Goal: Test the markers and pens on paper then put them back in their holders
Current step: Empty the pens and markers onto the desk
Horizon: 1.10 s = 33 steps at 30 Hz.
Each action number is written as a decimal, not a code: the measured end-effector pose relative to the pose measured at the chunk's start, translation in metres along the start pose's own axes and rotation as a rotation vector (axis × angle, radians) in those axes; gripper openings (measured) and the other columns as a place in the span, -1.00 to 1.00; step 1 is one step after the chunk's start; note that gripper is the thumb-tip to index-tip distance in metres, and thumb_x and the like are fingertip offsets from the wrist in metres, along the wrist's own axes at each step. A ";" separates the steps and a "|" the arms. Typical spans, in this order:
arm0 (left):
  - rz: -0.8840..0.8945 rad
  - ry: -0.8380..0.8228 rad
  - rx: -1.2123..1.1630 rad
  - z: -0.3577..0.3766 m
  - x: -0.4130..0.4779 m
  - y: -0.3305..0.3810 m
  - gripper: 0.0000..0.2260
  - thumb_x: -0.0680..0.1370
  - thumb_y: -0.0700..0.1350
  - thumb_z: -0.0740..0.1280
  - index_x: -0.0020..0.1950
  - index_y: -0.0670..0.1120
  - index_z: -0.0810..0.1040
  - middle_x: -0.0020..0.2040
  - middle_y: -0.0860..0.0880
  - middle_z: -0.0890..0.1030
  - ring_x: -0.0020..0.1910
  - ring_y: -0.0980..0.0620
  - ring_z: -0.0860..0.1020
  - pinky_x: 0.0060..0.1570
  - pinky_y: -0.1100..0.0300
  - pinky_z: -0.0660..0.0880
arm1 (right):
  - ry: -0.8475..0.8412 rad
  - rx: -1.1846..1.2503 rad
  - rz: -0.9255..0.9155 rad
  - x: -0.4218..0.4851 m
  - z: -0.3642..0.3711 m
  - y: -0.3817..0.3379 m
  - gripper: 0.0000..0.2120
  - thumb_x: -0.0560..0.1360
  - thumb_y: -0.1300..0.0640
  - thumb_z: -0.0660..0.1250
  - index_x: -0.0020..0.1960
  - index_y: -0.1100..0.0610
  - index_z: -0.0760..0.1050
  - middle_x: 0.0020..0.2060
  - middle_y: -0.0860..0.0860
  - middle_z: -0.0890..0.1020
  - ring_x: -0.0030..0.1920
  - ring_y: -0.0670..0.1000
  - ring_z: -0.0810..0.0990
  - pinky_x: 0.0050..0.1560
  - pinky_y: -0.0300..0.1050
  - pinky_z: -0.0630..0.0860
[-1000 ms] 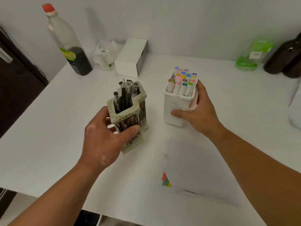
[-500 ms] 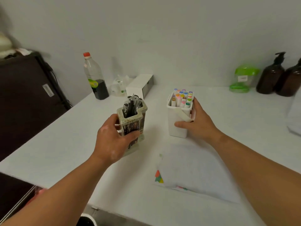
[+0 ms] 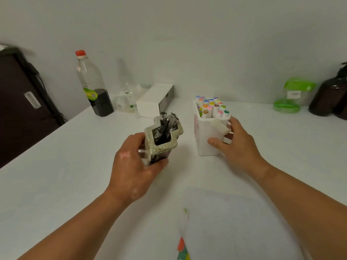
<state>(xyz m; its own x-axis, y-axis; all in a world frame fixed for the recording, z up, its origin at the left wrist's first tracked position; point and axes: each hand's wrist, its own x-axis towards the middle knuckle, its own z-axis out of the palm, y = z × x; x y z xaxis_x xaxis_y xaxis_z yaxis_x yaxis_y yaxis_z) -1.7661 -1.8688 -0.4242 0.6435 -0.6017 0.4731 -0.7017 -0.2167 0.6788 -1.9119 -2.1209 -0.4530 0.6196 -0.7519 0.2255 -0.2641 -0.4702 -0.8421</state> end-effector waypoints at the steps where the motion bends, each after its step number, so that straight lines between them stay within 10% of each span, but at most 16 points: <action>1: 0.023 -0.007 0.018 -0.002 0.004 -0.003 -0.50 0.35 -0.03 0.61 0.23 0.09 0.52 0.08 0.13 0.58 -0.01 0.18 0.57 -0.09 0.36 0.48 | 0.033 -0.026 0.028 -0.003 0.000 -0.001 -0.11 0.39 -0.05 0.60 0.56 -0.10 0.17 0.24 -0.18 0.49 0.14 -0.09 0.57 -0.05 -0.35 0.43; 9: 0.333 -0.124 0.374 -0.051 0.022 -0.019 -0.46 0.34 -0.03 0.60 0.27 -0.01 0.53 0.00 0.08 0.51 -0.13 0.08 0.47 -0.20 0.23 0.46 | 0.046 -0.085 0.212 -0.088 0.012 -0.042 -0.38 0.31 0.00 0.62 0.24 -0.04 0.37 0.05 -0.07 0.57 -0.07 -0.11 0.59 -0.07 -0.17 0.45; 14: 0.556 -0.210 0.661 -0.072 0.021 -0.020 -0.46 0.31 -0.06 0.58 0.27 -0.06 0.56 0.02 -0.06 0.57 -0.11 -0.09 0.50 -0.19 0.06 0.46 | -0.350 -0.077 0.038 -0.106 0.055 -0.087 0.18 0.16 -0.21 0.67 0.59 -0.14 0.06 0.45 -0.17 0.35 0.37 -0.16 0.43 0.33 -0.17 0.44; 19: 0.878 -0.278 0.891 -0.074 0.014 -0.024 -0.59 0.36 -0.11 0.46 0.20 -0.06 0.55 0.03 -0.09 0.56 -0.04 -0.14 0.51 -0.01 -0.05 0.47 | -0.330 -0.173 0.023 -0.105 0.089 -0.094 0.38 0.08 -0.37 0.61 0.64 -0.09 -0.14 0.58 -0.10 0.19 0.53 -0.04 0.26 0.35 -0.19 0.25; 24: 0.996 -0.226 0.989 -0.073 0.015 -0.019 -0.74 0.47 -0.14 0.22 0.12 -0.10 0.55 0.00 -0.13 0.55 -0.07 -0.15 0.50 0.01 -0.08 0.46 | -0.229 -0.195 -0.033 -0.108 0.115 -0.097 0.00 0.11 -0.34 0.57 0.41 -0.14 0.20 0.19 -0.13 0.55 0.18 -0.02 0.57 0.17 -0.03 0.57; 28: 0.980 -0.218 1.033 -0.081 0.025 -0.019 -0.75 0.46 -0.12 0.29 0.12 -0.10 0.54 0.01 -0.16 0.55 -0.07 -0.16 0.50 0.04 -0.11 0.45 | -0.149 -0.476 -0.057 -0.104 0.125 -0.095 -0.05 0.26 -0.32 0.46 0.49 0.03 0.17 0.13 -0.02 0.57 0.09 0.10 0.57 0.08 0.07 0.57; 33: 0.921 -0.163 1.065 -0.102 0.048 -0.025 -0.71 0.42 -0.18 0.33 0.14 -0.12 0.54 0.01 -0.18 0.53 -0.05 -0.20 0.49 0.07 -0.13 0.42 | -0.198 -0.644 -0.130 -0.092 0.122 -0.087 -0.66 0.49 -0.06 0.32 0.21 0.03 0.40 -0.04 0.03 0.61 -0.16 0.09 0.54 -0.19 -0.04 0.47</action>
<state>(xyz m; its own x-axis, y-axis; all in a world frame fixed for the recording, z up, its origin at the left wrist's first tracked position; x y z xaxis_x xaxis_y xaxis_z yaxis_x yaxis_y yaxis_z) -1.6864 -1.8143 -0.3614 -0.1541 -0.9082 0.3891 -0.7835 -0.1276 -0.6081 -1.8555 -1.9544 -0.4598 0.7834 -0.6007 0.1594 -0.5275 -0.7782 -0.3408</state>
